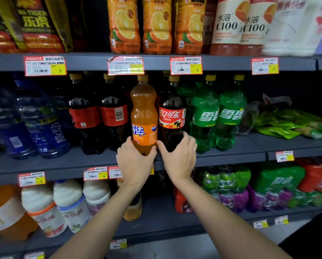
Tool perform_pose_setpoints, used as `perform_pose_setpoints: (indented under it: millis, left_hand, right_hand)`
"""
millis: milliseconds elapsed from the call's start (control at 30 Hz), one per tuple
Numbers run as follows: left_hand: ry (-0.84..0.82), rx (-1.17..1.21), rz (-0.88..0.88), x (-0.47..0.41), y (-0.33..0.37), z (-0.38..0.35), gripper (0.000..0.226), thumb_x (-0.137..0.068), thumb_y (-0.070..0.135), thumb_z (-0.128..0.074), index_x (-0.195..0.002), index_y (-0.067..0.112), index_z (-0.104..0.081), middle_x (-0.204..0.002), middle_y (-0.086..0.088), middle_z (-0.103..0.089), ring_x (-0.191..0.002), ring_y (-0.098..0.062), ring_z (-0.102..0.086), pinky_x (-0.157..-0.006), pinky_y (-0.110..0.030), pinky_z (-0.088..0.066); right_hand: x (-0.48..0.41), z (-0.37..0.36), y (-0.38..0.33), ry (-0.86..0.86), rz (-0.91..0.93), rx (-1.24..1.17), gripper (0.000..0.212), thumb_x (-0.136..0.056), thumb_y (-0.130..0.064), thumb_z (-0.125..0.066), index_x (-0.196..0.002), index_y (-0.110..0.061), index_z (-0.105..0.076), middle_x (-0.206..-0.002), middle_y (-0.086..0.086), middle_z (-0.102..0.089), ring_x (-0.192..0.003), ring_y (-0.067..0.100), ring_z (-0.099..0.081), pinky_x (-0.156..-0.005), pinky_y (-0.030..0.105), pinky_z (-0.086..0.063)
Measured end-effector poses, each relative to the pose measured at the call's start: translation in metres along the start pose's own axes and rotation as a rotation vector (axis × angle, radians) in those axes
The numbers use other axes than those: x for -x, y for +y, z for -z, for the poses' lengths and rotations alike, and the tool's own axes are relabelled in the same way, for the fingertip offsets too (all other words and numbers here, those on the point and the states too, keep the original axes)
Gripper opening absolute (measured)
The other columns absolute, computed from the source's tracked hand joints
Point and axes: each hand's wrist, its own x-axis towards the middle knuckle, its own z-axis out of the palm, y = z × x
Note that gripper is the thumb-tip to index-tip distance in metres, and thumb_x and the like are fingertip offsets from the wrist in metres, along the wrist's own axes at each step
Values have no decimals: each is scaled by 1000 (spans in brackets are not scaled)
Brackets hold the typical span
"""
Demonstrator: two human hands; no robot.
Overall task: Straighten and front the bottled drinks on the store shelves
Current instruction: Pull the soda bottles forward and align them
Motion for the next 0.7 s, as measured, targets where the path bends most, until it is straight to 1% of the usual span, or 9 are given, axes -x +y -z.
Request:
perform_pose_setpoints:
  millis: [67,200,267,333,400,467,533,600,700]
  left_hand:
    - [6,-18,3,0,-1,-1,77,-75,62,-74,-132,14,-54,-117,-4,-61,-111,-23,-52,-98,-40,-46]
    - [27,-14,26,2,3,-2,80,-73,63,-78,-130,11,-55,-119,-6,-59,-115,-24,-51,-100,-40,-44]
    - [31,-15,34,2,3,-2,81,-73,63,-78,-130,11,-55,-121,-7,-59,-116,-25,-51,-101,-41,-44]
    - [18,-12,33,1,1,-1,81,-73,64,-77,-131,12,-55,-122,-5,-60,-117,-24,-51,-101,-42,-44]
    - [-2,4,10,1,-2,1,78,-74,64,-75,-132,15,-54,-121,-1,-62,-115,-21,-52,-101,-42,-44]
    - [-12,26,-28,0,-3,1,74,-76,62,-74,-133,18,-53,-119,2,-63,-113,-19,-53,-100,-41,-45]
    - [-3,27,-46,0,-3,0,74,-77,61,-73,-134,18,-51,-118,1,-62,-111,-19,-52,-98,-39,-45]
    - [3,-3,-48,-1,-3,-2,78,-78,61,-73,-136,15,-50,-118,-3,-61,-112,-21,-52,-98,-39,-45]
    - [25,-14,-44,-1,-4,-4,77,-76,62,-75,-132,14,-53,-113,-3,-59,-109,-22,-52,-96,-37,-43]
  right_hand:
    - [-3,0,5,-21,11,-17,88,-76,-66,-72,-139,-9,-48,-128,6,-53,-122,24,-47,-96,39,-45]
    - [-12,7,18,-125,104,-114,83,-80,-58,-74,-141,-8,-47,-129,5,-53,-126,22,-47,-99,35,-43]
    - [-18,12,24,-183,162,-129,78,-83,-57,-71,-142,-12,-48,-129,2,-56,-125,22,-51,-100,36,-44]
    - [-20,14,28,-218,192,-92,79,-84,-61,-65,-146,-17,-43,-133,1,-59,-124,22,-54,-100,39,-48]
    - [-15,15,29,-207,195,-33,87,-85,-66,-59,-153,-17,-36,-139,3,-58,-124,23,-56,-99,42,-50]
    - [-8,14,29,-151,184,-12,91,-84,-69,-58,-153,-15,-35,-145,3,-54,-130,22,-53,-101,42,-50]
    - [-2,13,27,-111,157,-27,89,-82,-70,-61,-150,-17,-39,-144,-1,-53,-131,19,-51,-98,40,-50]
    - [-2,12,24,-112,124,-23,90,-80,-73,-61,-149,-19,-39,-141,-4,-54,-129,17,-52,-96,39,-51]
    - [-4,11,22,-130,112,-22,90,-81,-73,-61,-149,-19,-38,-140,-3,-55,-128,19,-53,-96,40,-50]
